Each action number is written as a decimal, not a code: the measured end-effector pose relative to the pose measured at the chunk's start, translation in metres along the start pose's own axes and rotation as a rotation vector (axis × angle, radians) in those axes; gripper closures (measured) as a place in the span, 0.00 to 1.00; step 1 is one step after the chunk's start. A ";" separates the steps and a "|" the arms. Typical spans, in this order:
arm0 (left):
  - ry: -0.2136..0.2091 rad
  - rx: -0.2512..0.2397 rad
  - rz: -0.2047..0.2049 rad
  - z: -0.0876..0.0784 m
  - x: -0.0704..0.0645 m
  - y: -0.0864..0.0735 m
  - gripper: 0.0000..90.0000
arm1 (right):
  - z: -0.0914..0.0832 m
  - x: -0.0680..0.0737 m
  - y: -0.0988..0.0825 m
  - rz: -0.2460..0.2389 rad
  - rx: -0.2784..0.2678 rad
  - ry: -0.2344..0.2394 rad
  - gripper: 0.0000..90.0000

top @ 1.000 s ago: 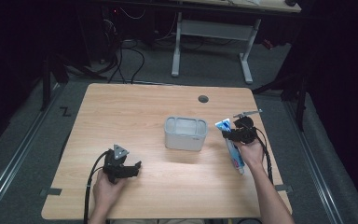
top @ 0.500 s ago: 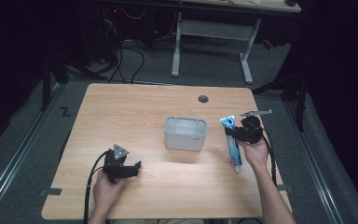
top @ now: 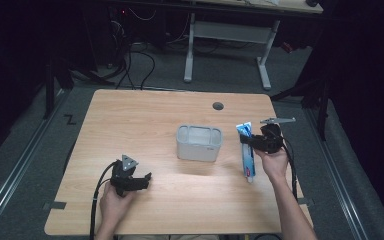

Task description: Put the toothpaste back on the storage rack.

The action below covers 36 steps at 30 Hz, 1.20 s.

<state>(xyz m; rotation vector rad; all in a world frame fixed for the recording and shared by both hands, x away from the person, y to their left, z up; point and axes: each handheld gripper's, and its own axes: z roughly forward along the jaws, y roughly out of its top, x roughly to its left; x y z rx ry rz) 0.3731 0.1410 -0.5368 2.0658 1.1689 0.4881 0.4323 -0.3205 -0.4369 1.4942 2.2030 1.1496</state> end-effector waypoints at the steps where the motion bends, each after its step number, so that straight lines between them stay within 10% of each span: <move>1: 0.000 0.000 0.000 0.000 0.000 0.000 0.19 | 0.000 0.001 0.000 -0.001 0.000 0.001 0.80; 36: 0.000 0.001 0.000 0.000 0.000 0.000 0.19 | -0.029 0.026 0.027 -0.040 -0.126 0.084 0.81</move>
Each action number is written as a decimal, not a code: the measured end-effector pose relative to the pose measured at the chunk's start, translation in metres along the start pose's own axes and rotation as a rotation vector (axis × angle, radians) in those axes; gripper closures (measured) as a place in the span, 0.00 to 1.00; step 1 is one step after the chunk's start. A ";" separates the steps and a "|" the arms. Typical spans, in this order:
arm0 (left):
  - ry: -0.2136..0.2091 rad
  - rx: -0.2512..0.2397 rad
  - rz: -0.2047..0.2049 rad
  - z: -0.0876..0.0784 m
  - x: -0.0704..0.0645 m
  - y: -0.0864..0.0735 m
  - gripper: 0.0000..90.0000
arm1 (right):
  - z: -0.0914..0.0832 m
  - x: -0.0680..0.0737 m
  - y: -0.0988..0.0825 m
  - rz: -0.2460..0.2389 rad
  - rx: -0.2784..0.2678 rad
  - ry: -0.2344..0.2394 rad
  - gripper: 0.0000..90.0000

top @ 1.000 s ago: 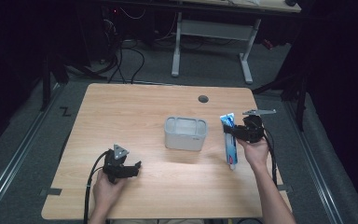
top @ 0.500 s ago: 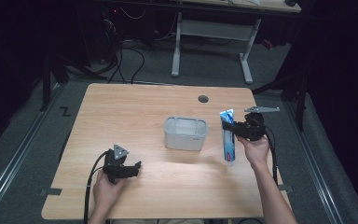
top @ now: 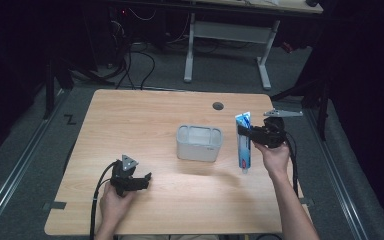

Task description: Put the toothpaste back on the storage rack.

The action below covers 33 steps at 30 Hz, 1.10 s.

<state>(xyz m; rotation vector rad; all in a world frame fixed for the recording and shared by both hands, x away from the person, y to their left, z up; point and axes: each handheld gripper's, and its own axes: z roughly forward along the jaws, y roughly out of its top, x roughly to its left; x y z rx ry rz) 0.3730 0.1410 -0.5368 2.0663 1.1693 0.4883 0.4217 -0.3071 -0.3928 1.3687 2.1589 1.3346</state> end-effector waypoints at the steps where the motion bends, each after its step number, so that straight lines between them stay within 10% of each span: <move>1: 0.000 0.000 0.000 0.000 0.000 0.000 0.19 | 0.000 0.000 0.000 0.000 0.000 0.000 0.81; 33: 0.000 -0.001 -0.002 0.000 0.000 0.000 0.19 | 0.001 0.035 0.066 -0.063 -0.109 0.119 0.81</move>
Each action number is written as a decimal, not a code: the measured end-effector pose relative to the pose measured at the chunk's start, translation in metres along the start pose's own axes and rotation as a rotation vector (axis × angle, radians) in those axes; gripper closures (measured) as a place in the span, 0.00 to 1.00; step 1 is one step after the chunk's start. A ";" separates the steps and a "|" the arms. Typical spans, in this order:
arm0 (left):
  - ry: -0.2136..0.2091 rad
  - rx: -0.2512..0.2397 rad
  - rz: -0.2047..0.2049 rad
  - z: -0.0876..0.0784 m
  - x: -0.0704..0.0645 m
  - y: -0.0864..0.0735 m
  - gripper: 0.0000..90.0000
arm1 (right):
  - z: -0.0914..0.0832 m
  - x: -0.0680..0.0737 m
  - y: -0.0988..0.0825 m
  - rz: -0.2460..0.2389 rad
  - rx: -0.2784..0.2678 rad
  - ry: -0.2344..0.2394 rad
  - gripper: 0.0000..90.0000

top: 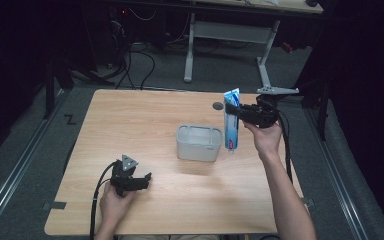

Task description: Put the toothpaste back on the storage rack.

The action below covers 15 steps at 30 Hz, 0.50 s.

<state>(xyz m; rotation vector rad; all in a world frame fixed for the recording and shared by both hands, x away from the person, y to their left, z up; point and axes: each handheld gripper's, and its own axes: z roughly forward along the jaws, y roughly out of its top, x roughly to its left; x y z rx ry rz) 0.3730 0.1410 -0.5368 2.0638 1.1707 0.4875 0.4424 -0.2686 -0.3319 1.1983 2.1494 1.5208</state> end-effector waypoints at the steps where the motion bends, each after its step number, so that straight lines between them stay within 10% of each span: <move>1: 0.000 0.000 0.000 0.000 0.000 0.000 0.19 | 0.001 0.001 0.001 -0.002 -0.003 0.004 0.81; 15: -0.001 0.001 0.000 0.000 0.000 0.000 0.19 | 0.019 0.017 0.018 -0.020 -0.031 0.034 0.81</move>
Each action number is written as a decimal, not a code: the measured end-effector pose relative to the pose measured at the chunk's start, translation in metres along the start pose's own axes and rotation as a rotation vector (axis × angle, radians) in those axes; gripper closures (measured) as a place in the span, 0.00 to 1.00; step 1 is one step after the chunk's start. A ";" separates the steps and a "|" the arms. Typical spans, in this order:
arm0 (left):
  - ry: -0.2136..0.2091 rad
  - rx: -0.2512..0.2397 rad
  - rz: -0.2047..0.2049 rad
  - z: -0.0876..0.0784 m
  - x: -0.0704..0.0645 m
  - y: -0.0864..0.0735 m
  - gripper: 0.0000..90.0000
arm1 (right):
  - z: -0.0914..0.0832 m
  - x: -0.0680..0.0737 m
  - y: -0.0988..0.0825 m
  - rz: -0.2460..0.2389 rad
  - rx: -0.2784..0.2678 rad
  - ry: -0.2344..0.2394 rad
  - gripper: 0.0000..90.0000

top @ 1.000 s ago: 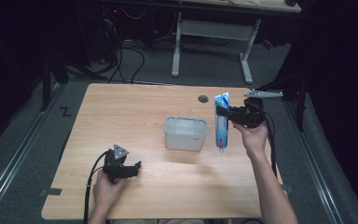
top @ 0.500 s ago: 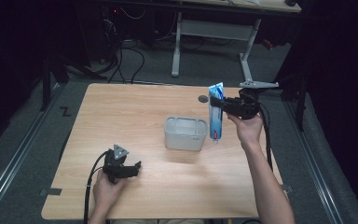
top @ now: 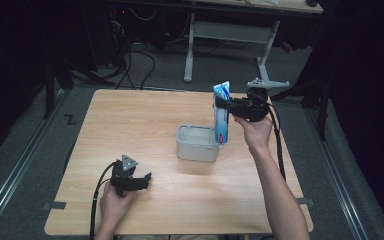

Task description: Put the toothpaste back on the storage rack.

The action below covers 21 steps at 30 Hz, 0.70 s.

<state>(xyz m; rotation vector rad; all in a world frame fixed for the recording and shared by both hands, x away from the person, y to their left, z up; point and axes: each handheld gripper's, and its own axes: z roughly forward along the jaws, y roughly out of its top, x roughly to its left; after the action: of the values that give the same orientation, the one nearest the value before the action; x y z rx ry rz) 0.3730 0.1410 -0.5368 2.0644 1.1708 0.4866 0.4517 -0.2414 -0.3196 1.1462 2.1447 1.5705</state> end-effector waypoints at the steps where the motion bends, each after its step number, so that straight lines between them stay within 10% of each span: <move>1: 0.001 -0.001 0.000 0.000 0.000 0.000 0.19 | 0.002 0.001 0.001 0.002 0.000 0.000 0.81; 11: 0.001 0.000 0.001 0.000 0.000 0.000 0.19 | 0.030 0.025 0.014 -0.114 0.039 -0.094 0.81; 21: 0.001 -0.001 0.000 0.000 0.000 0.000 0.19 | 0.048 0.029 0.015 -0.117 0.051 -0.094 0.81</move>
<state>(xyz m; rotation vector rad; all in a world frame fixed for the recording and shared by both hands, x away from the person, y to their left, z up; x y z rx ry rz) 0.3728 0.1412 -0.5369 2.0638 1.1709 0.4883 0.4684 -0.1863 -0.3178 1.0665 2.1605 1.3926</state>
